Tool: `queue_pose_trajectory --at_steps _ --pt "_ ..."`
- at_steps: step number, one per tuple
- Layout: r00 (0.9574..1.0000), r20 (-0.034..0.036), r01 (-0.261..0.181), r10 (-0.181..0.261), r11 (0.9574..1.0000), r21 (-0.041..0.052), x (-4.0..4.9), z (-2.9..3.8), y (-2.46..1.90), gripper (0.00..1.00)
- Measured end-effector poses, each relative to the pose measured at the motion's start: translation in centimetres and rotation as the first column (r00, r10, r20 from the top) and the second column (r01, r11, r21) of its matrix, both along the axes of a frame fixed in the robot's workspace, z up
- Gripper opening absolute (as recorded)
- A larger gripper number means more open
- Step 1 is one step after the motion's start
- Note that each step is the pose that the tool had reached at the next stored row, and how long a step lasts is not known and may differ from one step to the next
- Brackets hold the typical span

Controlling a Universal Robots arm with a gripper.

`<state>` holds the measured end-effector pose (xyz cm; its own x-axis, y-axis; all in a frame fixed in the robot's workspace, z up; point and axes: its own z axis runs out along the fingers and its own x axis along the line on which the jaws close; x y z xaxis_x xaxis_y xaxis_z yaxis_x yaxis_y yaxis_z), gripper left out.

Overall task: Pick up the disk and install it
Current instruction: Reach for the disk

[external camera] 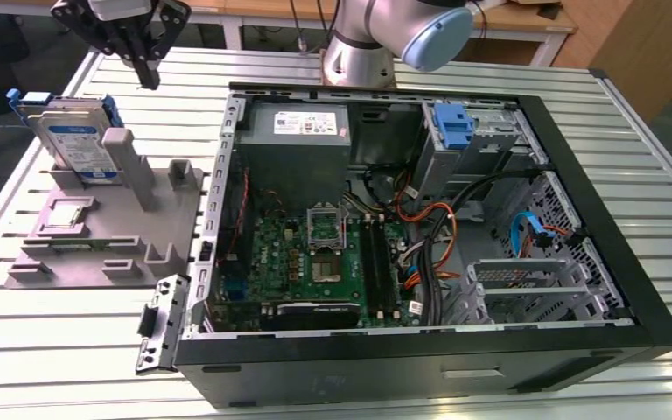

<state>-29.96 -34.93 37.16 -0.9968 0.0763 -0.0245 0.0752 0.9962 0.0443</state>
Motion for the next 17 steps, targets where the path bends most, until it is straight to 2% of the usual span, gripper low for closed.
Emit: queue_pose_trajectory --at_steps 17 --pt "1.0 0.0 0.0 0.0 1.0 0.0 -1.96 -0.32 0.51 0.1"
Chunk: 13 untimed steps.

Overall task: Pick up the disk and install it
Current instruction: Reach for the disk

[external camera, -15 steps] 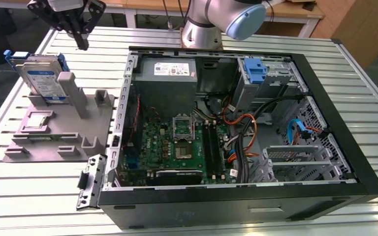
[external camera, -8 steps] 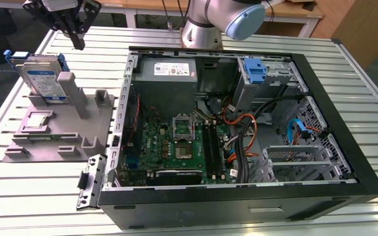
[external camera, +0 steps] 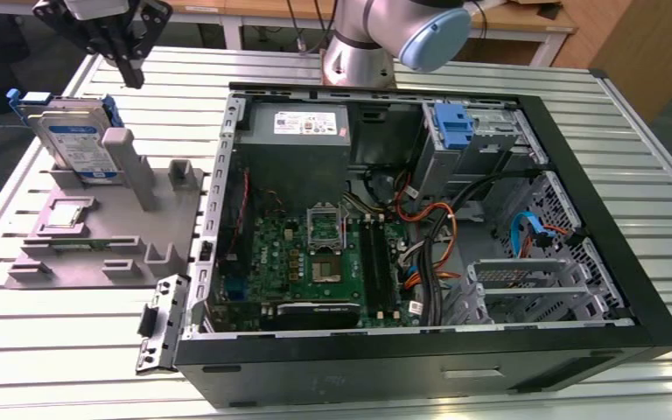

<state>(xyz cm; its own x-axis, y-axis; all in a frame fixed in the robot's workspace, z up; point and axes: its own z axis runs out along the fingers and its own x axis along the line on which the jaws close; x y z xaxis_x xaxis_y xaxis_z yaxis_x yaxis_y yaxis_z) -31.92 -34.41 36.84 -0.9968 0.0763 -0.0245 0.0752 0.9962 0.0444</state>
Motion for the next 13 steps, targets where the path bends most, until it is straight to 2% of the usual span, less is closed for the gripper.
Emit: queue_pose_trajectory --at_steps 13 --pt "1.0 0.0 0.0 0.0 1.0 0.0 -1.39 -0.21 0.26 0.1"
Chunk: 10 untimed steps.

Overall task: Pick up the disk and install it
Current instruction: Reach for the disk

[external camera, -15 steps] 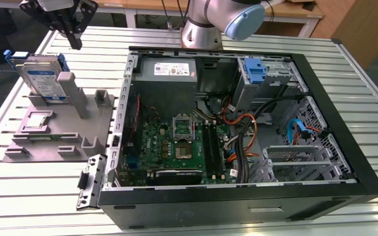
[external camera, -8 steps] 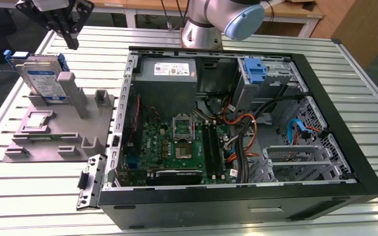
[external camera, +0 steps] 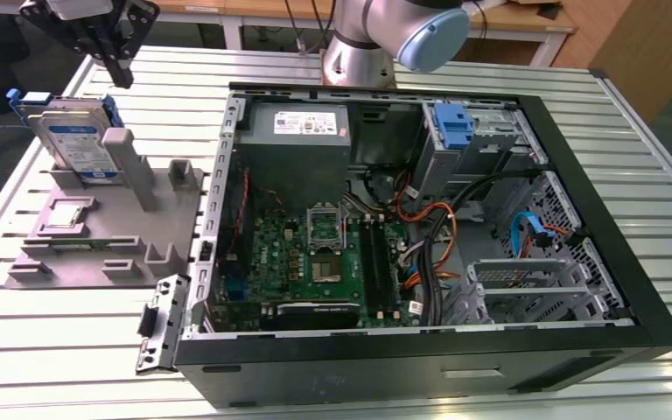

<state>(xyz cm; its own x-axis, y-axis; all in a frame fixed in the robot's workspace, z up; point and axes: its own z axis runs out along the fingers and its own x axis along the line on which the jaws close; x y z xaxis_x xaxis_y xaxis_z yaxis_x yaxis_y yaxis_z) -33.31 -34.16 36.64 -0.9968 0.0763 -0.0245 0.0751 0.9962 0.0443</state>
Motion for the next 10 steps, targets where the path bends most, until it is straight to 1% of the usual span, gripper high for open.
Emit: queue_pose_trajectory --at_steps 10 --pt "1.0 -0.0001 0.0 0.0 1.0 0.0 -1.08 -0.13 0.12 0.1"
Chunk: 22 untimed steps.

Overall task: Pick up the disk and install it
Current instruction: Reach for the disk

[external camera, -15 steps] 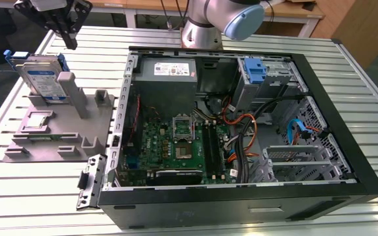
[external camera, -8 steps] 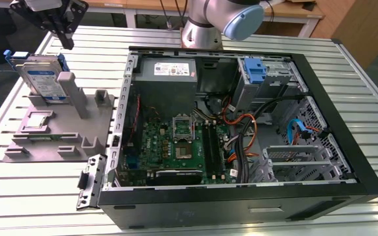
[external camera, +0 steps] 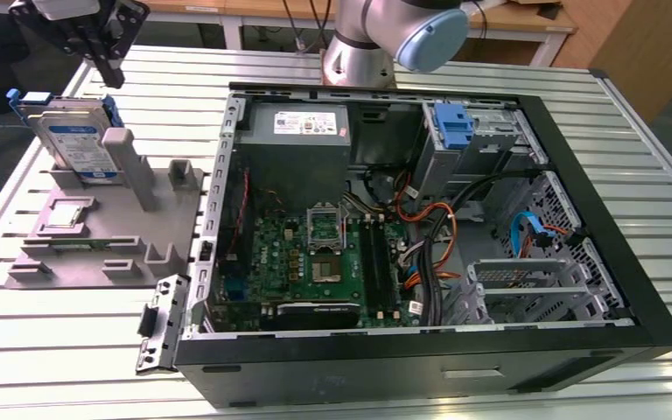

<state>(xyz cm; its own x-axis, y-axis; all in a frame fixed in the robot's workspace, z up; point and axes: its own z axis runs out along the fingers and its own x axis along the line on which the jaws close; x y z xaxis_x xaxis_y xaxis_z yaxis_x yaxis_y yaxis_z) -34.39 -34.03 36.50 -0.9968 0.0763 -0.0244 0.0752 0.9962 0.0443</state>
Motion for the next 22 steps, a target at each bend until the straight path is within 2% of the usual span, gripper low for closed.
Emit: queue_pose_trajectory --at_steps 22 --pt "1.0 0.0001 0.0 0.0 1.0 0.0001 -2.81 -0.3 0.22 0.1"
